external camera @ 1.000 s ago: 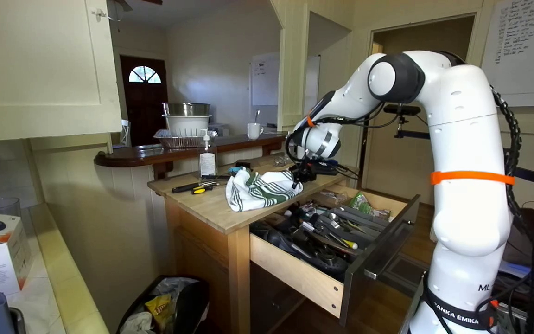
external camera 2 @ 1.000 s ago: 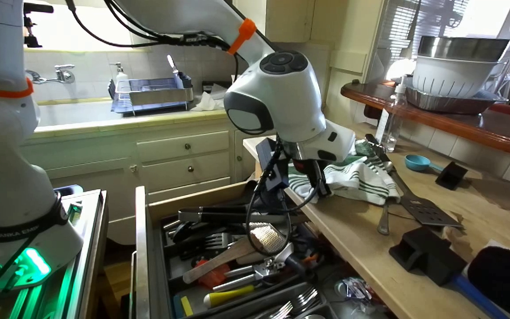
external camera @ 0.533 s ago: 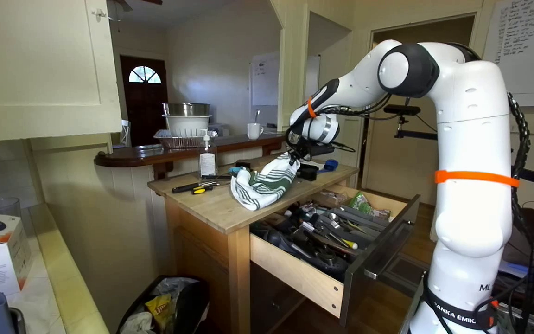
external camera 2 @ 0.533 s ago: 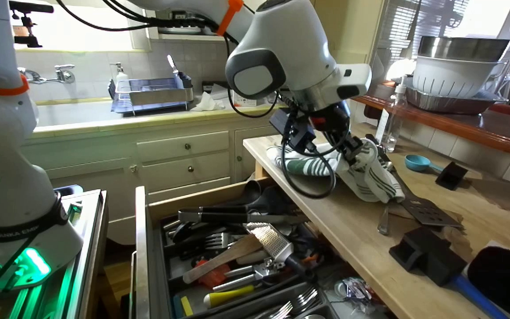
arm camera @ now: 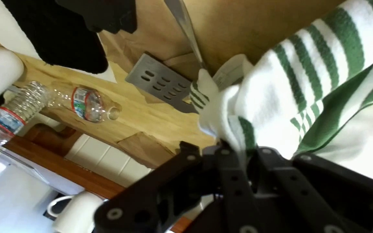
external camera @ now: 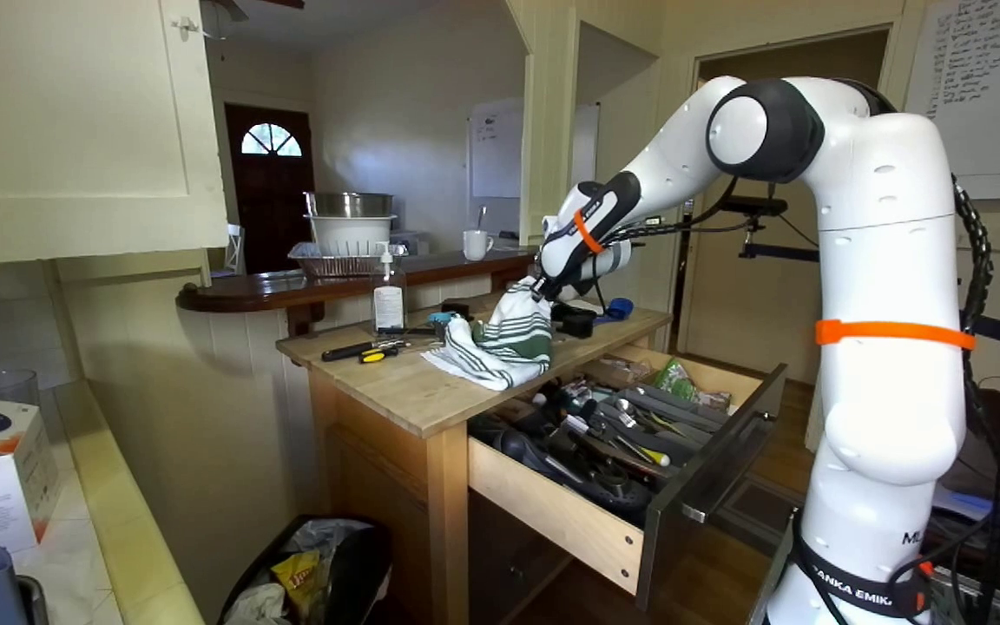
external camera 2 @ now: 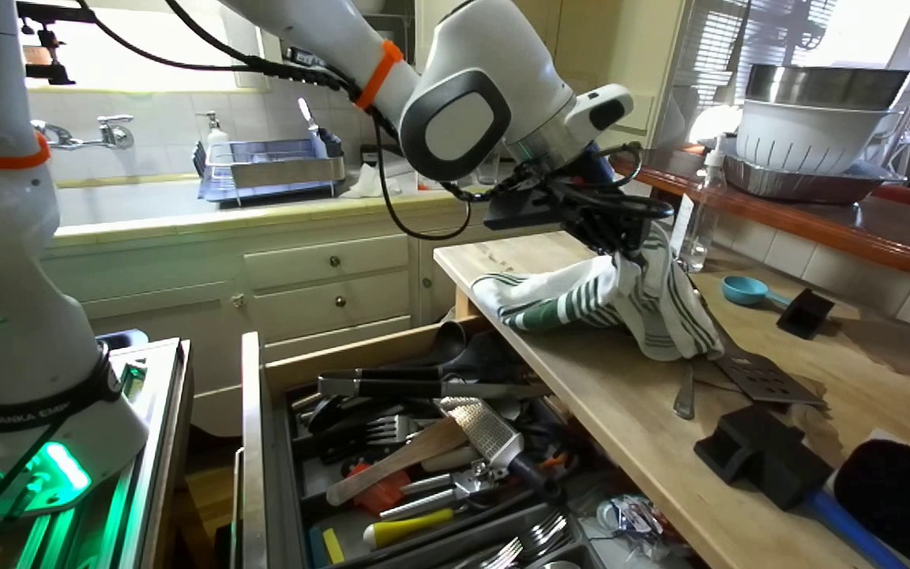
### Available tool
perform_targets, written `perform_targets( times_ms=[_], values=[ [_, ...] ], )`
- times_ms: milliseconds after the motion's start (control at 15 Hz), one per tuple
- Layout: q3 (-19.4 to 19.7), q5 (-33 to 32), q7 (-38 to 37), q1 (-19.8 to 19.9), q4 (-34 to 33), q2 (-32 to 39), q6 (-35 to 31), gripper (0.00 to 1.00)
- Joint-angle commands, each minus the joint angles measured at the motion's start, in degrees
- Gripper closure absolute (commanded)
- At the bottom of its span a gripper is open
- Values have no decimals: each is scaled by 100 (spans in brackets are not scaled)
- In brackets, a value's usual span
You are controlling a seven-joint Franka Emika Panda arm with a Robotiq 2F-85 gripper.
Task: Fold the tea towel and move it to the right
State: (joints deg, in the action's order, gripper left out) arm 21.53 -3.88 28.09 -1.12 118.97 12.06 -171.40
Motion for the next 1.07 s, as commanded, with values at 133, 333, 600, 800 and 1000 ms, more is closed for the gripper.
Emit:
perform_targets(
  times_ms=[133, 333, 600, 800, 1000],
  values=[
    [320, -1206, -428, -863, 703, -25, -180, 98],
    [266, -1472, -579, -1238, 965, -179, -51, 98],
    [81, -1425, -550, -1575, 1204, -345, 104, 98],
    [-732, -1597, -574, -992, 1357, -465, 332, 98],
    [-1018, -818, 262, -1033, 1552, -487, 594, 98]
  ],
)
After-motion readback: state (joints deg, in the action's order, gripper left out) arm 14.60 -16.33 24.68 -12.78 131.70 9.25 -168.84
